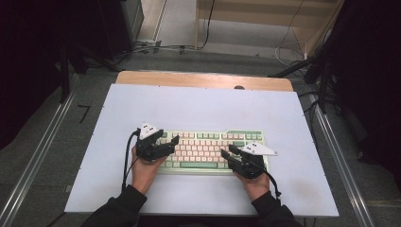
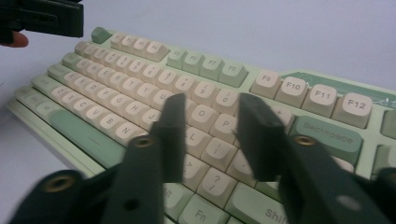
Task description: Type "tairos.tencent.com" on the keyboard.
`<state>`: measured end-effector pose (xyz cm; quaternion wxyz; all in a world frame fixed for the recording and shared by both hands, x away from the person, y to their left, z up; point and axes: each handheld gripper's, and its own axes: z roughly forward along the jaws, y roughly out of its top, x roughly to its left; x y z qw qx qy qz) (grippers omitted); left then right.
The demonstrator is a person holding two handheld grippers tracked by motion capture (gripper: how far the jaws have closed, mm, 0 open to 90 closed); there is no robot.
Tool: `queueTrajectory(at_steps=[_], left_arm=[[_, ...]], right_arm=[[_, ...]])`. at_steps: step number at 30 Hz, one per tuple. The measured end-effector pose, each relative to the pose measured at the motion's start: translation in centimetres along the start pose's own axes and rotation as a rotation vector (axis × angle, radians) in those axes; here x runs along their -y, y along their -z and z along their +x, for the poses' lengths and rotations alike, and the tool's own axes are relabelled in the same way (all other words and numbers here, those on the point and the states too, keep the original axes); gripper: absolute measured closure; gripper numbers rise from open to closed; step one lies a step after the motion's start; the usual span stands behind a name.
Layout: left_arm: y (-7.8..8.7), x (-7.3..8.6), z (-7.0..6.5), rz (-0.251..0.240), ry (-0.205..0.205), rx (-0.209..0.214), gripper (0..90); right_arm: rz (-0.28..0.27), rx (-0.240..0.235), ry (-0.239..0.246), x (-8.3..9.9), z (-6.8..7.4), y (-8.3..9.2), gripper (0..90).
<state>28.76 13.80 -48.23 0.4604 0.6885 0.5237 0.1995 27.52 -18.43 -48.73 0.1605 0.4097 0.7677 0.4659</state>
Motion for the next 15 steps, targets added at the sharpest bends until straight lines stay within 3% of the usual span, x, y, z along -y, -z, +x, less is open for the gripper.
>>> queueTrajectory(at_steps=[4,10,15], left_arm=[[0.1,0.2,0.0,-0.012,0.006,0.003,31.0],[0.1,0.3,-0.2,-0.012,-0.002,0.008,31.0],[0.0,0.3,-0.2,-0.006,-0.004,0.01,31.0]], right_arm=[[0.013,-0.011,0.035,-0.3,0.5,-0.6,87.2],[0.027,-0.065,0.075,-0.6,2.1,-1.6,87.4],[0.043,-0.084,0.086,-0.6,2.9,-2.4,87.4]])
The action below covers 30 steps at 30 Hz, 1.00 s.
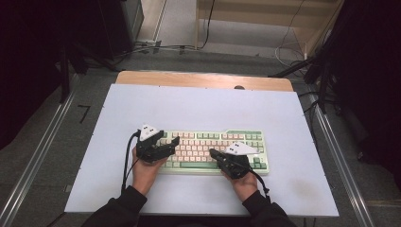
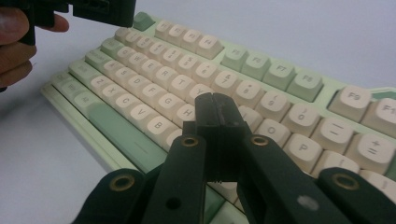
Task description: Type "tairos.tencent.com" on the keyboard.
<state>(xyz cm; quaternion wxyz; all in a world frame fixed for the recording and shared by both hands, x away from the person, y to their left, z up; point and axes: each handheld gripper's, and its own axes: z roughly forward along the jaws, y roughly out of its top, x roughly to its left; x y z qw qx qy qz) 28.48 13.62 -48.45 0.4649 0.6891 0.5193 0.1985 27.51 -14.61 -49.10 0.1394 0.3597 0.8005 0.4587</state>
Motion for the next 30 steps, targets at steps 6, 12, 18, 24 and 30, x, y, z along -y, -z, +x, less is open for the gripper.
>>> queueTrajectory(at_steps=[6,12,18,24,30], left_arm=[[-0.1,0.1,-0.1,0.001,-0.002,0.004,31.6],[-0.1,0.1,-0.2,0.001,-0.004,0.007,32.0],[-0.1,0.1,-0.2,0.001,-0.003,0.008,32.4],[-0.2,0.2,-0.2,0.004,-0.008,0.01,32.4],[-0.2,0.2,-0.3,0.003,-0.006,0.011,32.4]], right_arm=[[0.02,-0.023,0.026,-0.1,0.7,-0.7,87.4],[0.048,-0.033,0.036,0.0,1.1,-1.2,87.4],[0.057,-0.04,0.044,0.1,1.3,-1.4,87.4],[0.066,-0.038,0.049,0.1,1.4,-1.6,87.4],[0.067,-0.037,0.049,0.1,1.4,-1.6,87.4]])
